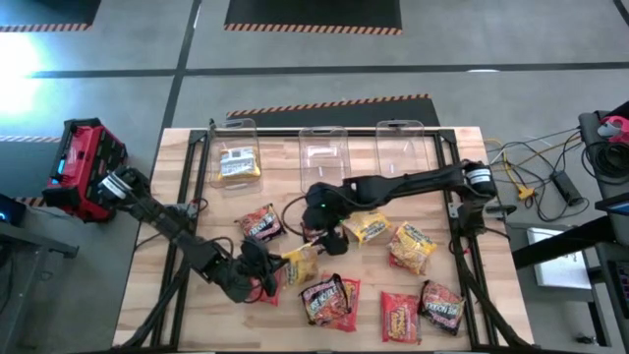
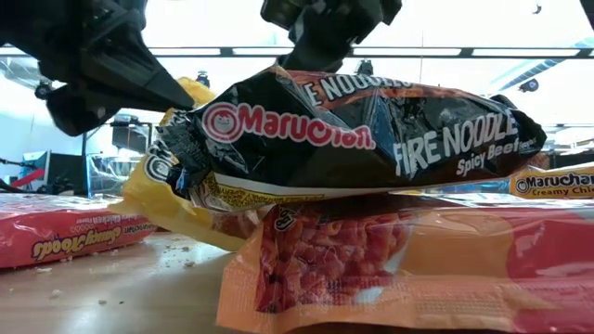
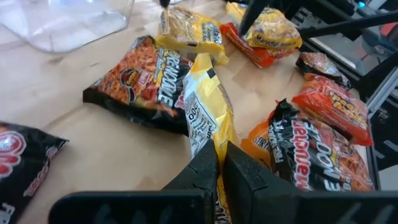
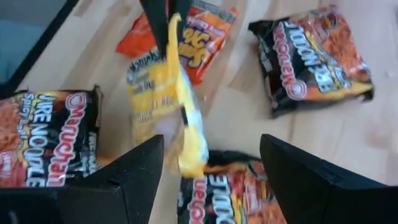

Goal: Sort Maruchan noodles
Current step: Put the yellow noodle pack into the left transparent bin

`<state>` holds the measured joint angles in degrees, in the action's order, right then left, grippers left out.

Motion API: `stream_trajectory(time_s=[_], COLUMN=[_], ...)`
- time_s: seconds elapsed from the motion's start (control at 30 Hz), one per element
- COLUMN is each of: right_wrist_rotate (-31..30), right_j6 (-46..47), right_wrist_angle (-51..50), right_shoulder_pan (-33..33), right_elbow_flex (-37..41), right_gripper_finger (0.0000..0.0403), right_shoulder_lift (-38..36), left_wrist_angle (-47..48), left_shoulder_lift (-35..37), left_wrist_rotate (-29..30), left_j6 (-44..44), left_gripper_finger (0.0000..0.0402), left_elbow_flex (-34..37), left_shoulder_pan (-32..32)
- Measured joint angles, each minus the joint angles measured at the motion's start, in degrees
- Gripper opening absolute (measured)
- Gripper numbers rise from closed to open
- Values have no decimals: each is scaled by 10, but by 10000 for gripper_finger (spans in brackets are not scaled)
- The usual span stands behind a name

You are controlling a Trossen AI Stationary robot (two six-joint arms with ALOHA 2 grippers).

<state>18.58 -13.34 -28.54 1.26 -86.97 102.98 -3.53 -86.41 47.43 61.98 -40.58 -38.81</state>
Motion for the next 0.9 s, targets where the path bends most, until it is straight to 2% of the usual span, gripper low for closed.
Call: stream_trajectory(time_s=[0.2,0.43,0.63,0.9], right_wrist_rotate=[94,99,100,104], right_j6=[1,-3,-2,5], right_wrist_angle=[0,3,11,14], right_shoulder_pan=[-11,-19,-21,-15], right_elbow_flex=[-21,-23,-20,-8], right_gripper_finger=[261,272,270,260], right_shoulder_lift=[35,50,50,50], left_wrist_angle=[-17,-32,-76,-89], left_shoulder_lift=[1,1,1,1], left_wrist_rotate=[-2,-2,-1,-1], left_j6=[-46,-73,-130,-154], left_gripper_finger=[0,0,0,0], left_elbow_flex=[0,0,0,0], left_shoulder_pan=[19,27,36,57])
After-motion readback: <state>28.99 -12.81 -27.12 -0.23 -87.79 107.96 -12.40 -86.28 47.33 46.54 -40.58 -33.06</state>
